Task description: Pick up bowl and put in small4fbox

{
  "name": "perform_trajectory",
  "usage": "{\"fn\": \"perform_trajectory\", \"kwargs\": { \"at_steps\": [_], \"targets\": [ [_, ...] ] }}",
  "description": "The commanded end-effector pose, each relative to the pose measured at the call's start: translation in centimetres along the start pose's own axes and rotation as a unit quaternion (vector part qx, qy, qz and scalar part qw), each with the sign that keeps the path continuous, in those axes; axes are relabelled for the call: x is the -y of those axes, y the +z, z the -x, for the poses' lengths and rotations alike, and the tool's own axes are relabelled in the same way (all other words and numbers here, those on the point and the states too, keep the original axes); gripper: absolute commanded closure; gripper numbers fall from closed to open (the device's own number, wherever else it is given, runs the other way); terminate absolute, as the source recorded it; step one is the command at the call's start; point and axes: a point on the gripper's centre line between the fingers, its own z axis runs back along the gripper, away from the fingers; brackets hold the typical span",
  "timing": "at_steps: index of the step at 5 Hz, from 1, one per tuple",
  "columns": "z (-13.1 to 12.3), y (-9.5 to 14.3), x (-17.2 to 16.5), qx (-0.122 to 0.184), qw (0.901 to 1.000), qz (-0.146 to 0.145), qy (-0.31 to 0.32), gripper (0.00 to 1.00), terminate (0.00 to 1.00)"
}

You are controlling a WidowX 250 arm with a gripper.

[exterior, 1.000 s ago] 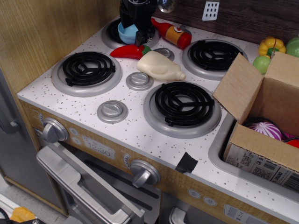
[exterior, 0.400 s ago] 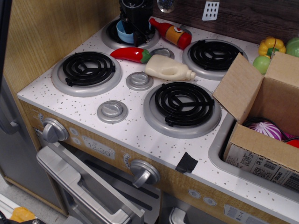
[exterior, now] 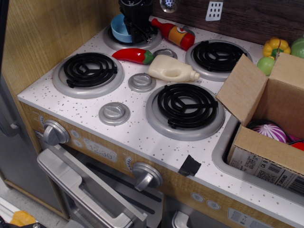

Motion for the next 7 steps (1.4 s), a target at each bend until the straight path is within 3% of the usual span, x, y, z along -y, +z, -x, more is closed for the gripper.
{"fn": "perform_trajectory", "kwargs": {
  "at_steps": [1, 2, 3, 4, 5, 6, 7],
  "targets": [
    [-0.3, 7.2, 1.0, -0.026, 0.9969, -0.003, 0.074, 1.00, 0.00],
    [-0.1, 11.5, 4.7, -0.076, 0.9846, 0.009, 0.157, 1.00, 0.00],
    [-0.9, 14.8, 8.8, -0.097, 0.9667, 0.039, 0.234, 1.00, 0.00],
    [-3.5, 16.3, 12.6, -0.093, 0.9557, 0.058, 0.273, 1.00, 0.00],
    [-7.4, 18.4, 15.5, -0.095, 0.9279, 0.058, 0.356, 1.00, 0.00],
    [-8.7, 19.9, 18.7, -0.074, 0.8977, 0.037, 0.433, 1.00, 0.00],
    [-9.5, 21.6, 20.7, -0.075, 0.8647, 0.044, 0.495, 1.00, 0.00]
  ]
}}
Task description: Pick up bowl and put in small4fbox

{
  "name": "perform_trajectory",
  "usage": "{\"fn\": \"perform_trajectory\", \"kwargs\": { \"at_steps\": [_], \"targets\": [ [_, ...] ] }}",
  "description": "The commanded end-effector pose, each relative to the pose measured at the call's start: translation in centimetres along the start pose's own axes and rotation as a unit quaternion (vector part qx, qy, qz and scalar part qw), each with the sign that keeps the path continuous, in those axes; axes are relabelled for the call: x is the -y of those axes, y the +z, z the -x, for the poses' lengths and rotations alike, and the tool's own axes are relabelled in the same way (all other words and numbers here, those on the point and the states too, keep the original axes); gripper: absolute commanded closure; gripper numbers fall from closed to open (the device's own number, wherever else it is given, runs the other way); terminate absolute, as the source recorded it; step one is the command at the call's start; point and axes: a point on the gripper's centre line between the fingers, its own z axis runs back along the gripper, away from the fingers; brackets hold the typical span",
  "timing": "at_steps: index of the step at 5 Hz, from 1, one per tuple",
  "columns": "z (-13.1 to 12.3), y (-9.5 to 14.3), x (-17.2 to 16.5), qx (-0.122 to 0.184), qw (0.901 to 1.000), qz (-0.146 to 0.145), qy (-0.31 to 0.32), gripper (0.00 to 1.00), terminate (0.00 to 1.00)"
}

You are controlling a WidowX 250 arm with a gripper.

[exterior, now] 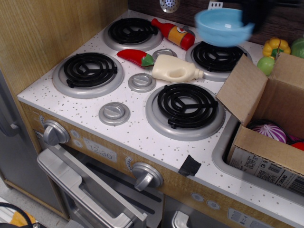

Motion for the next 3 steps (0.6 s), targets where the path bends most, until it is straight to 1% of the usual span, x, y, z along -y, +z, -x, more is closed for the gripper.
{"fn": "perform_trajectory", "kwargs": {
  "at_steps": [1, 2, 3],
  "targets": [
    [0.3, 4.6, 2.5, 0.042, 0.9864, 0.097, 0.126, 1.00, 0.00],
    [0.6, 5.4, 4.0, 0.056, 0.9796, 0.101, 0.165, 0.00, 0.00],
    [0.6, 5.4, 4.0, 0.056, 0.9796, 0.101, 0.165, 0.00, 1.00]
  ]
}}
